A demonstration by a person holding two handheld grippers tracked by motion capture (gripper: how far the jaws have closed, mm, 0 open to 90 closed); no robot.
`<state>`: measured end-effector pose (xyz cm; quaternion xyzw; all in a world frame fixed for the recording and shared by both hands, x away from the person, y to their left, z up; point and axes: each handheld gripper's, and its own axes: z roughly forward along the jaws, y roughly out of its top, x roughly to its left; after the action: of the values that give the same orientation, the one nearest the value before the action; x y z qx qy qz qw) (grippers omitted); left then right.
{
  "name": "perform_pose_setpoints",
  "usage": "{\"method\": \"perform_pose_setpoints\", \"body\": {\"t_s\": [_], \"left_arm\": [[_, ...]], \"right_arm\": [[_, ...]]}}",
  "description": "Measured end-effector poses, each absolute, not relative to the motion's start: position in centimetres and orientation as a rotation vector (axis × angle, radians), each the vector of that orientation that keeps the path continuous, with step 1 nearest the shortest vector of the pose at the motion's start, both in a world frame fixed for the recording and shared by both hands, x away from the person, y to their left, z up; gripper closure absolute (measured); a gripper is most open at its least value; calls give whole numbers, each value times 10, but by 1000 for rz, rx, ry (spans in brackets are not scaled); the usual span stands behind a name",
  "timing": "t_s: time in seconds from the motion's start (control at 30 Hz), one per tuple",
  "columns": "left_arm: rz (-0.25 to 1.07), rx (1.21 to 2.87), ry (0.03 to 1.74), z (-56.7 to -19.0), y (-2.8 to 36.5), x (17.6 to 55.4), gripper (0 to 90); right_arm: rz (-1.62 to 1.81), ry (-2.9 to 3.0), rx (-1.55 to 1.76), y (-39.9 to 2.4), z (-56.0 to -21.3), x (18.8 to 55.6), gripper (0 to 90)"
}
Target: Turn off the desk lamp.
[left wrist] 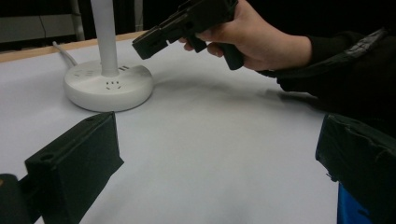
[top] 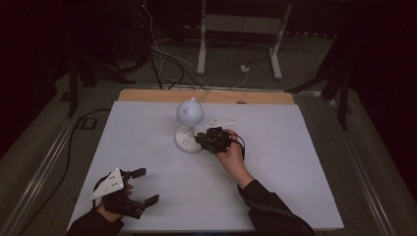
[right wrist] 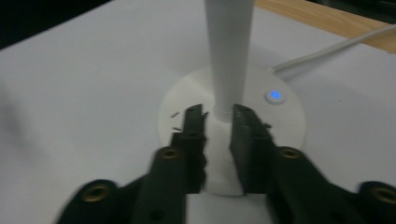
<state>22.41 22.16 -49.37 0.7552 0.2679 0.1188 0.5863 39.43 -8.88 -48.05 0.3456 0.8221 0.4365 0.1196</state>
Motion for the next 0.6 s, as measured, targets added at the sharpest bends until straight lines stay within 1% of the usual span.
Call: {"method": "perform_pose_setpoints", "body": {"t_s": [0.03, 0.1, 0.17, 0.33, 0.4, 0.43, 0.53, 0.6], "left_arm": [[276, 1761, 626, -494, 221, 224, 5], [277, 1762, 630, -494, 221, 225, 5], [274, 1760, 634, -494, 221, 226, 5], [269, 1758, 640, -495, 221, 228, 5], [268, 1760, 638, -495, 220, 230, 5], [266, 1760, 639, -495, 220, 230, 5], [262, 1758, 640, -496, 220, 231, 5], [261, 1757, 640, -496, 220, 231, 5]], "right_arm": [[1287, 2415, 1003, -90, -479, 393, 626], [1307, 2441, 983, -92, -477, 392, 575], [1345, 2455, 944, -95, -475, 390, 456], [1392, 2483, 927, -105, -466, 384, 256], [1403, 2482, 920, -110, -462, 381, 204], [1410, 2489, 905, -112, -461, 380, 148], [1429, 2504, 867, -121, -457, 377, 110], [1452, 2522, 859, -129, -455, 375, 25]]}}
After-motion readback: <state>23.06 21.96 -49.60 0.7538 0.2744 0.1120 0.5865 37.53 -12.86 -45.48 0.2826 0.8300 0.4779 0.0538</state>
